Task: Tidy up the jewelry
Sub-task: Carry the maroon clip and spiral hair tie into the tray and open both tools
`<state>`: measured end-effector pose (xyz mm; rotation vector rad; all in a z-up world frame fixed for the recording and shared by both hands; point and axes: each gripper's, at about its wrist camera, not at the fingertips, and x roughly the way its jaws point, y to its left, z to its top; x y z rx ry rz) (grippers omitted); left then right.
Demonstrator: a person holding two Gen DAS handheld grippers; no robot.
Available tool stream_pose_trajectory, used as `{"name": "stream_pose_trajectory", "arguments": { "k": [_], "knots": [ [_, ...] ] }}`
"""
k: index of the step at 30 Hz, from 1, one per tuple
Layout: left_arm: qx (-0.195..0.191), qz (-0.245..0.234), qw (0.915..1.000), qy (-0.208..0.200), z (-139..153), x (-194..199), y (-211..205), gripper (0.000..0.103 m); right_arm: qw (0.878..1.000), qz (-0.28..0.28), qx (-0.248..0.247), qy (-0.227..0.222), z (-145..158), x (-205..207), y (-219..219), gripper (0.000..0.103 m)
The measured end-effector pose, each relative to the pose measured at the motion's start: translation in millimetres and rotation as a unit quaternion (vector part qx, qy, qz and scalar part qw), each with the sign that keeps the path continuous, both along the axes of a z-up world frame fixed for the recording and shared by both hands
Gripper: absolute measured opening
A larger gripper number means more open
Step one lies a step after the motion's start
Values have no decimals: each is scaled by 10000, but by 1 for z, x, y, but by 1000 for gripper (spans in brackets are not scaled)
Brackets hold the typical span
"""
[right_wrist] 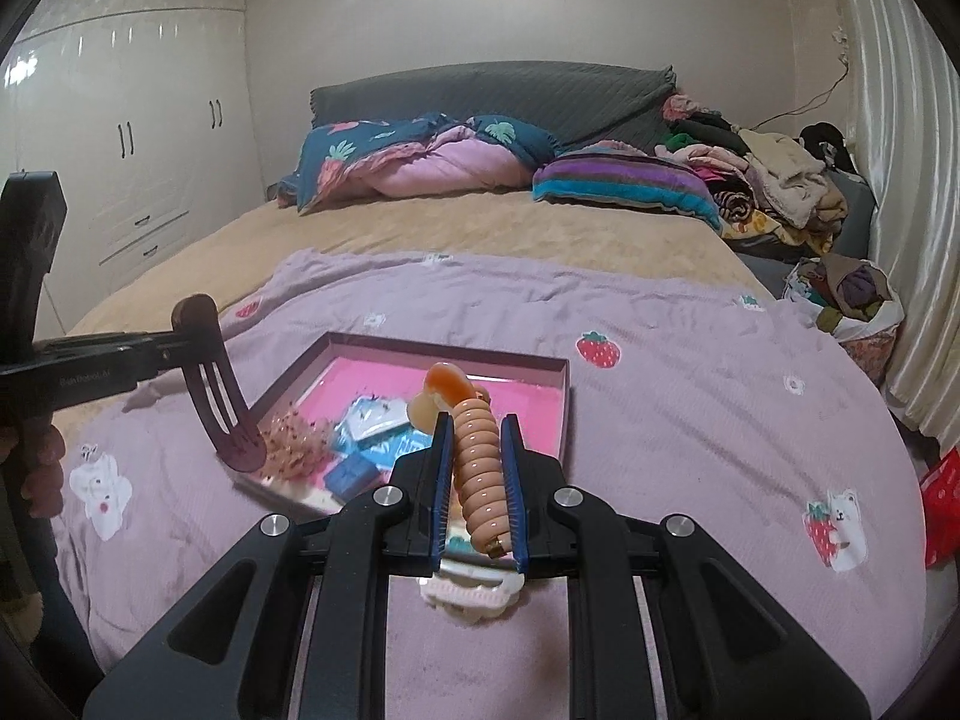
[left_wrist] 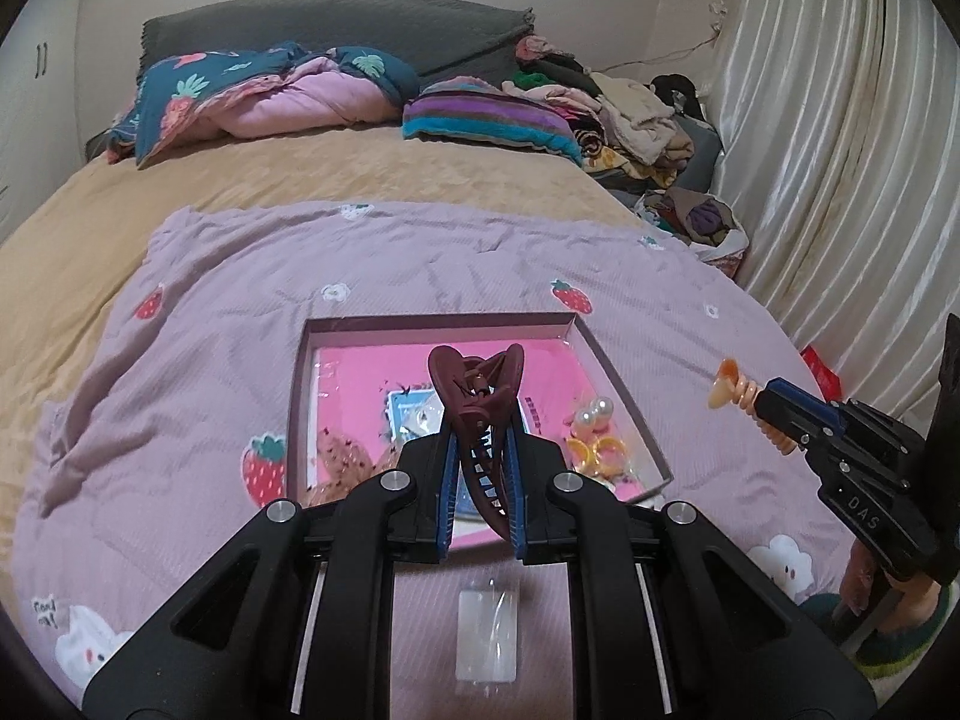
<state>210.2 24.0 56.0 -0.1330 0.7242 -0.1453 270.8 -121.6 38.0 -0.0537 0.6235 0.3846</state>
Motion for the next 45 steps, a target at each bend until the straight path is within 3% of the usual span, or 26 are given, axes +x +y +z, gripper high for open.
{"name": "stream_pose_trajectory", "arguments": {
  "k": [19,28,36,39,42,45],
  "knots": [
    [-120,140,9996,221,-26,52,-1,7,9997,-11,175,180,-20,53,6,15],
    [-158,268,9974,650,-65,71,5,7,9976,147,82,673,-69,77,25,15],
    [-148,400,9956,834,-82,73,16,7,9937,143,43,1112,-104,89,34,18],
    [-115,431,9955,837,-82,71,18,18,9931,105,126,1157,-104,89,31,19],
    [-97,448,9956,813,-82,68,18,27,9933,44,143,1147,-102,85,25,31],
    [-7,462,9963,731,-78,59,17,36,9924,-27,228,1211,-101,78,16,36]
  ]
}}
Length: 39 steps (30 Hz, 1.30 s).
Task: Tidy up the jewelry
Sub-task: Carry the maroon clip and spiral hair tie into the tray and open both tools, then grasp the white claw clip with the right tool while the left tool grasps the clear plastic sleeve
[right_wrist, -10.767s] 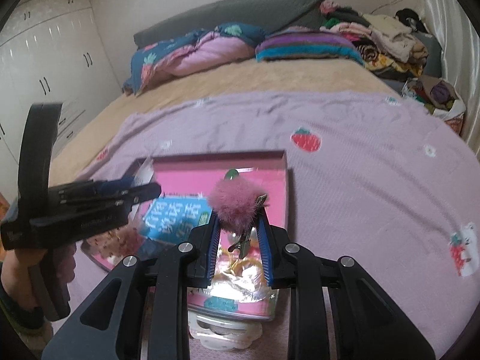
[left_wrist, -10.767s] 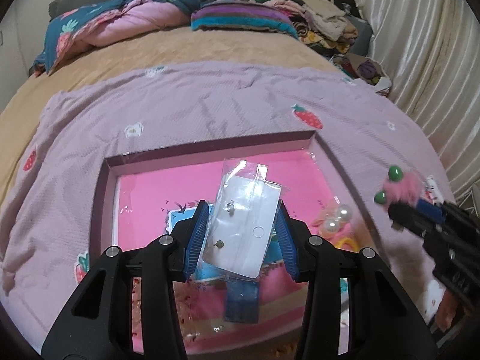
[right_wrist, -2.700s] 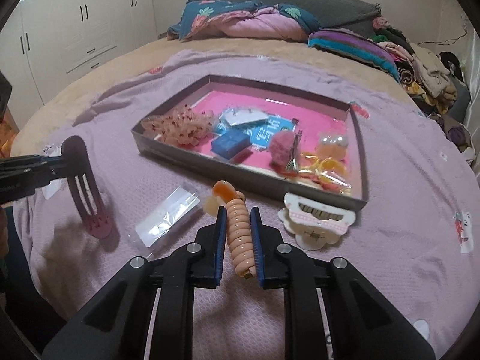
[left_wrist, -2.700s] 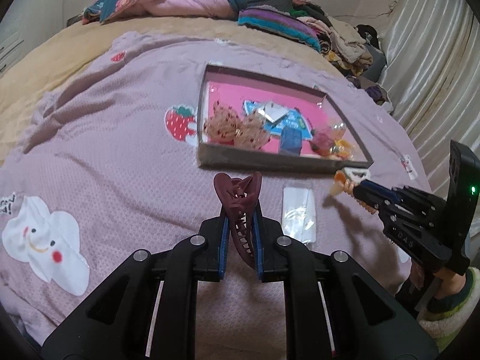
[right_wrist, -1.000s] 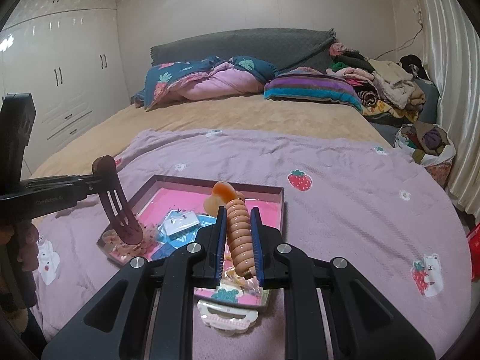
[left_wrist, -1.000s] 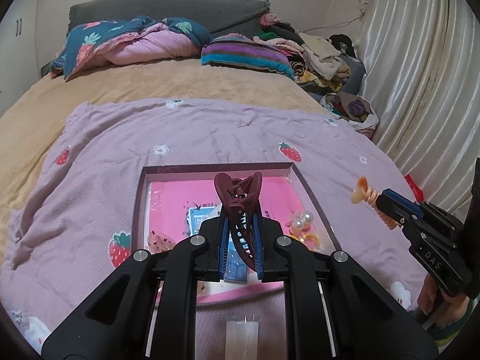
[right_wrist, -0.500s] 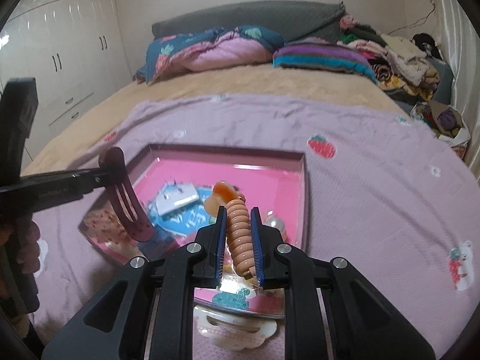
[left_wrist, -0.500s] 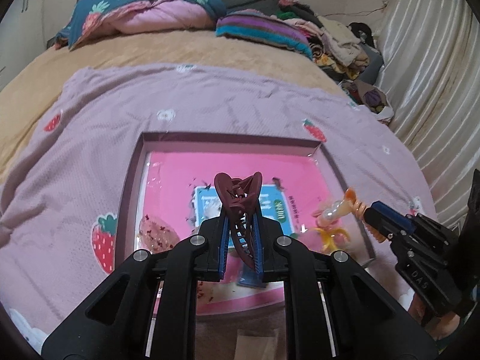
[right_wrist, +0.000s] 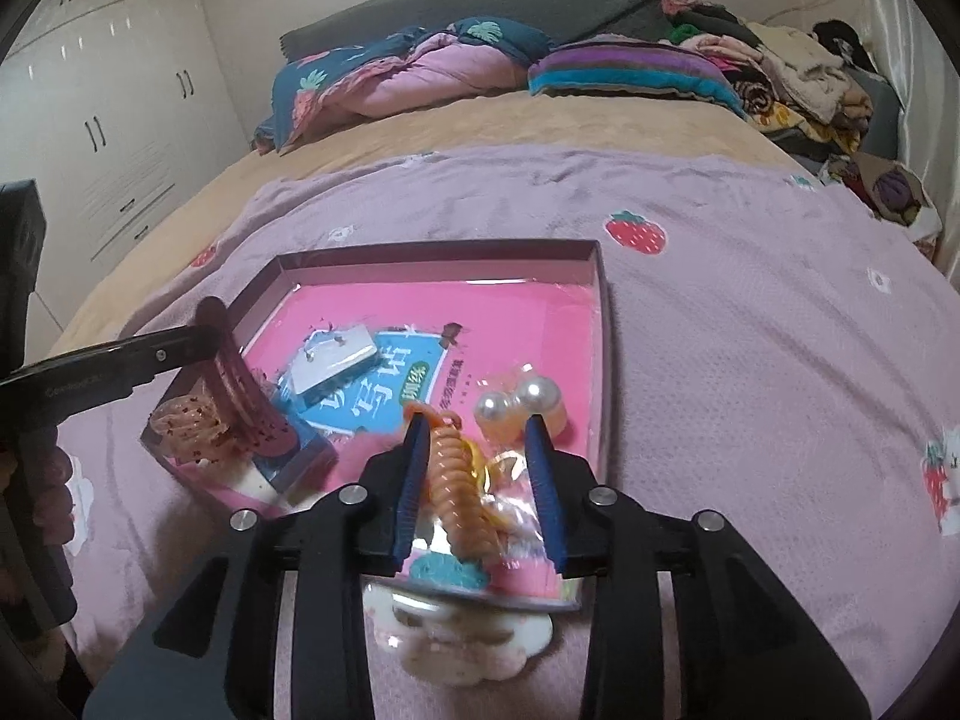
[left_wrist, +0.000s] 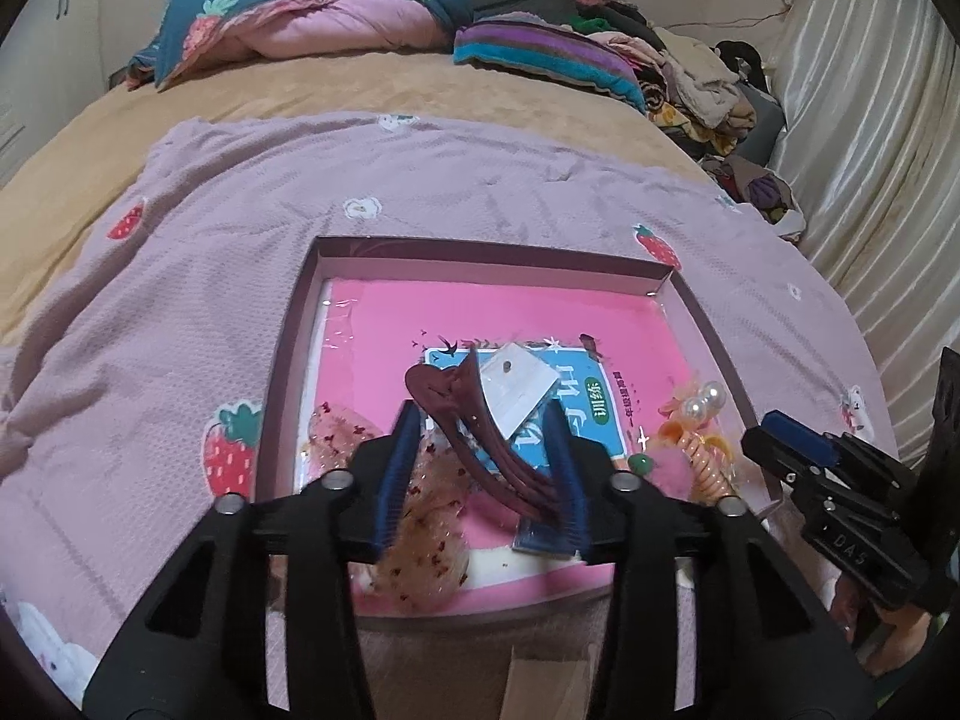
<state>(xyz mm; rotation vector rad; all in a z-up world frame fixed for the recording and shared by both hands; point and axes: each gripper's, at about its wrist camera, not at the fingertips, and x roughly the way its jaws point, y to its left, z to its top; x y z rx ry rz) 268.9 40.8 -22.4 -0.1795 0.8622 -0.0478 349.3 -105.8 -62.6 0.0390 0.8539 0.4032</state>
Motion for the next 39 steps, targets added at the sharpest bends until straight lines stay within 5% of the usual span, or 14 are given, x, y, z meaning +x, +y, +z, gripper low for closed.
{"name": "stream_pose_trajectory", "arguments": {
  "k": [4,10,32,39],
  "knots": [
    [62,-20,9999,-79,5,-12,0,50,9999,-159,56,38,1,-11,-12,53],
    [112,-70,9999,-90,5,-39,0,53,9993,-271,146,194,-3,-34,-23,61],
    [-230,-828,9929,821,-62,-113,-38,53,9980,-10,-196,597,-44,-59,1,64],
    [10,-900,9916,926,-76,-114,-54,34,9984,-24,-315,463,-39,-68,-1,64]
  ]
}}
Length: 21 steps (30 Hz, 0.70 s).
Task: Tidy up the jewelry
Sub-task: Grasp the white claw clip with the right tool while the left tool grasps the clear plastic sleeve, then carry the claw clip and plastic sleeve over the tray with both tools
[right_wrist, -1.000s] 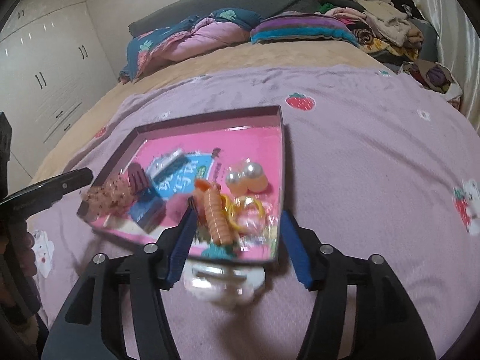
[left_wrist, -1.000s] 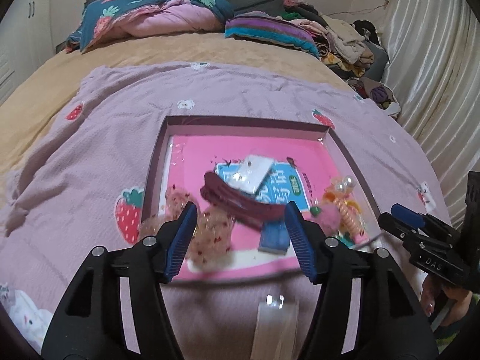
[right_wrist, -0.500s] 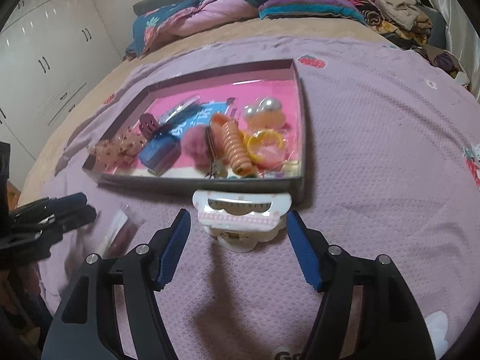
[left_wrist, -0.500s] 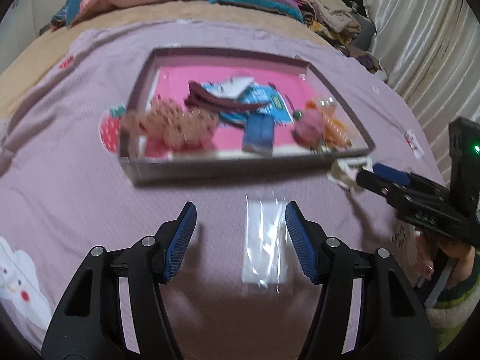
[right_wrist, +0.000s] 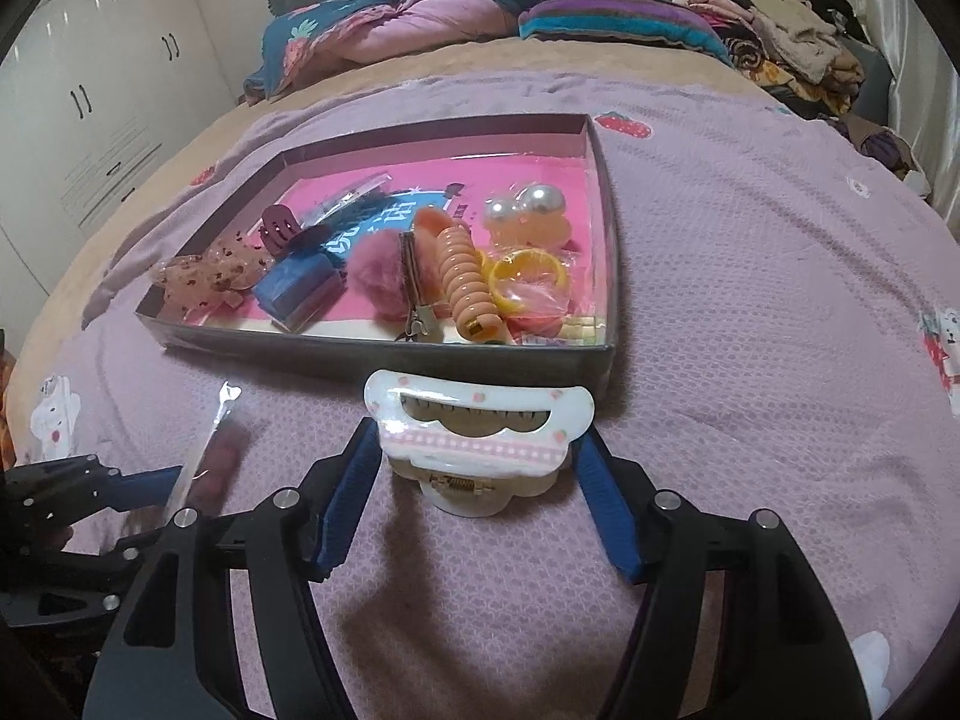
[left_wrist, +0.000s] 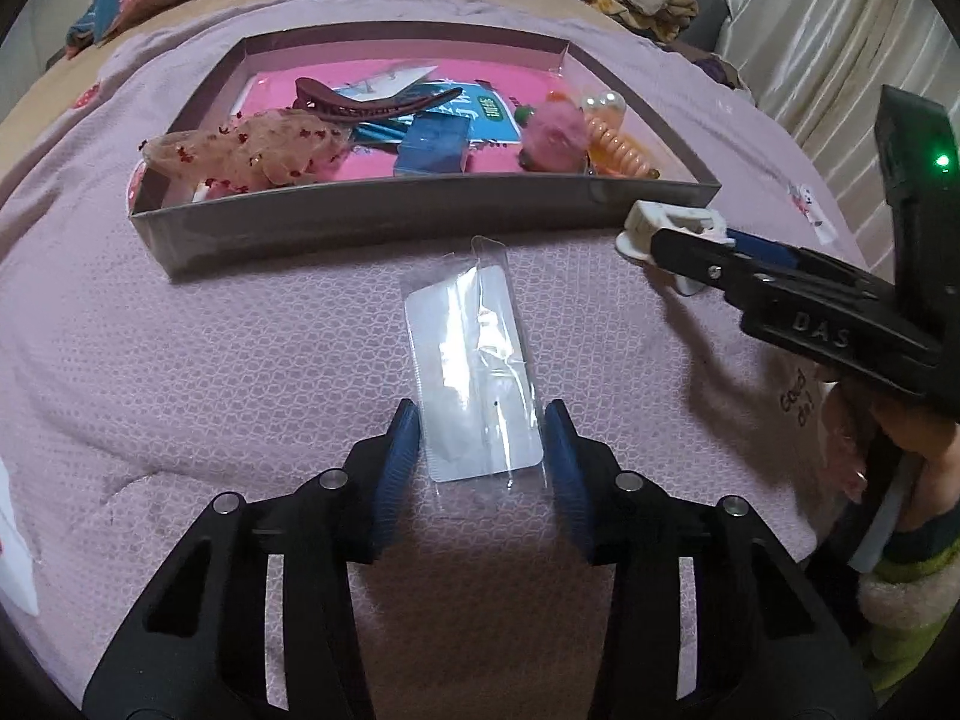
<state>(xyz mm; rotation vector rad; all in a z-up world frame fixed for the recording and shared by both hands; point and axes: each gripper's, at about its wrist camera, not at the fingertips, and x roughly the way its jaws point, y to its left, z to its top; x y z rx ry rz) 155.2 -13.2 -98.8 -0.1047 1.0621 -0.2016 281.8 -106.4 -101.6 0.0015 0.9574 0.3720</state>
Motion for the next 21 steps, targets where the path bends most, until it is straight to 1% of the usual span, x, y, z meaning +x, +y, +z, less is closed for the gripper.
{"name": "stream_pose_trajectory", "arguments": {
  "k": [2,6,13,21],
  "knots": [
    [-9,-14,10000,-16,2,-2,-1,32,10000,-45,31,-9,3,-4,-4,64],
    [-86,-10,9999,-98,11,-6,2,32,9998,-131,139,-52,12,-16,-15,64],
    [-48,100,9979,-634,56,-2,12,32,9989,-172,303,-316,41,-33,-25,64],
    [-10,376,9938,-1050,96,19,33,32,9970,-85,292,-708,72,-29,-20,64]
  ]
}}
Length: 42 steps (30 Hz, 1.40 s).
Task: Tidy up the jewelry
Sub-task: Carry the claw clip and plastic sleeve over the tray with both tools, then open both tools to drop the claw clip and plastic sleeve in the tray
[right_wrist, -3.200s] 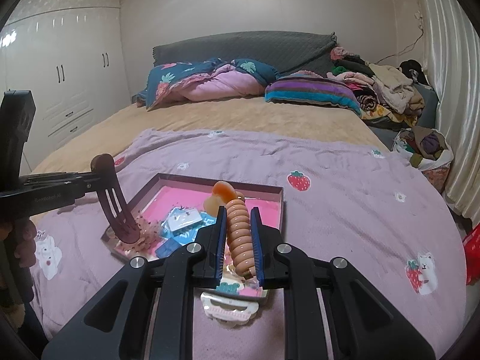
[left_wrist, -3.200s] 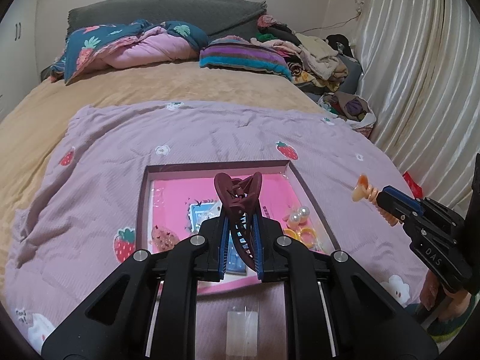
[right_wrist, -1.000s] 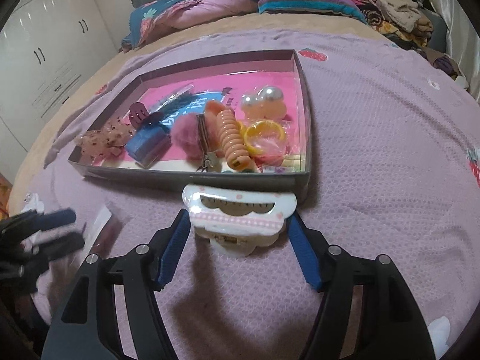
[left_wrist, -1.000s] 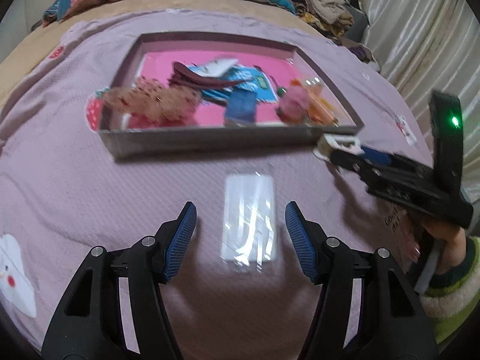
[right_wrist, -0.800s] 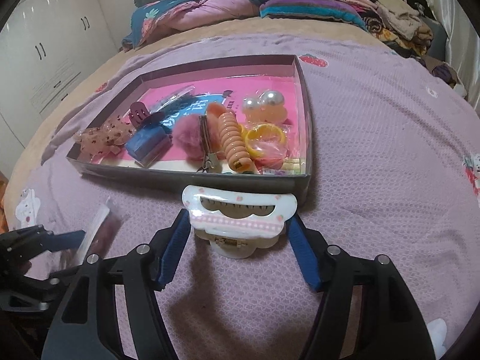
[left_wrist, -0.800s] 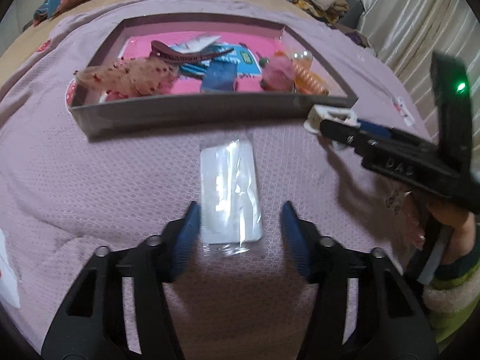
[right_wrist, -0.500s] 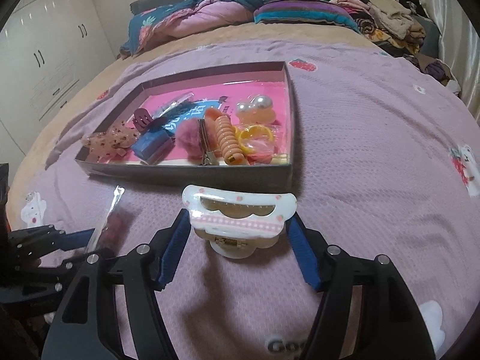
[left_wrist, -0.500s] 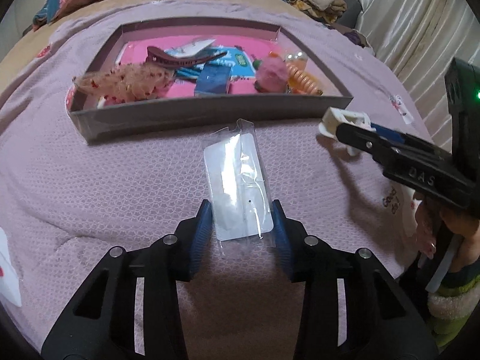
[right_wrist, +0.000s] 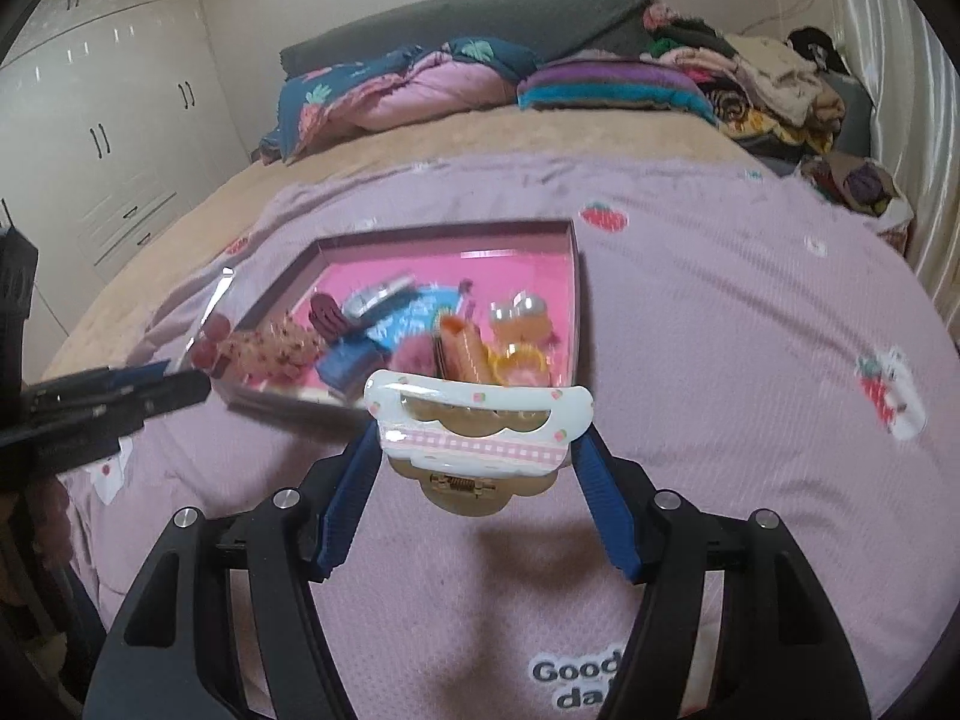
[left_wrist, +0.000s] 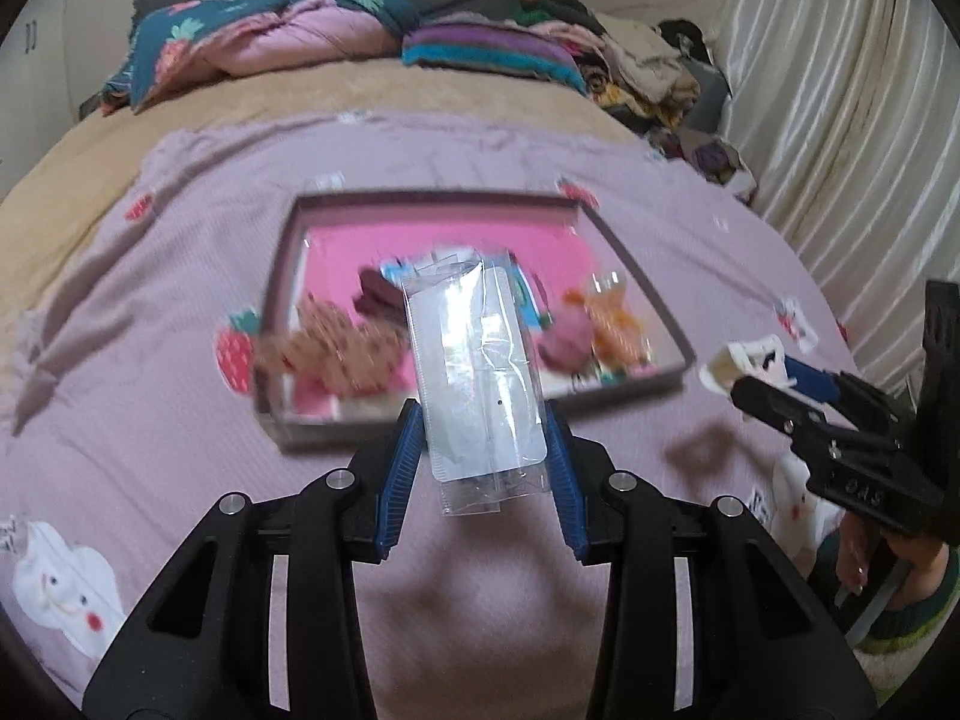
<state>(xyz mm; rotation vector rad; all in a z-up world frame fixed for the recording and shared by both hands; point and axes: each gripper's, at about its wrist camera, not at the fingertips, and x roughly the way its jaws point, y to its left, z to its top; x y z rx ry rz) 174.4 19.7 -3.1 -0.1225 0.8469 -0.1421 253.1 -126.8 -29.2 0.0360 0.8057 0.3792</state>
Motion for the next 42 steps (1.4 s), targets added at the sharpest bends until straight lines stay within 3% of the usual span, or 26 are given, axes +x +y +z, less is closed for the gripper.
{"name": "stream_pose_trajectory", "arguments": {
  "k": [10,17,42],
  "knots": [
    [48,173,9998,-127,14,31,12,32,9993,84,-24,-375,29,31,12,64],
    [78,240,9997,-56,8,52,17,32,9991,124,-62,-398,27,58,23,64],
    [22,279,9982,525,-46,85,11,35,9991,165,-143,361,-42,104,38,65]
  ]
}}
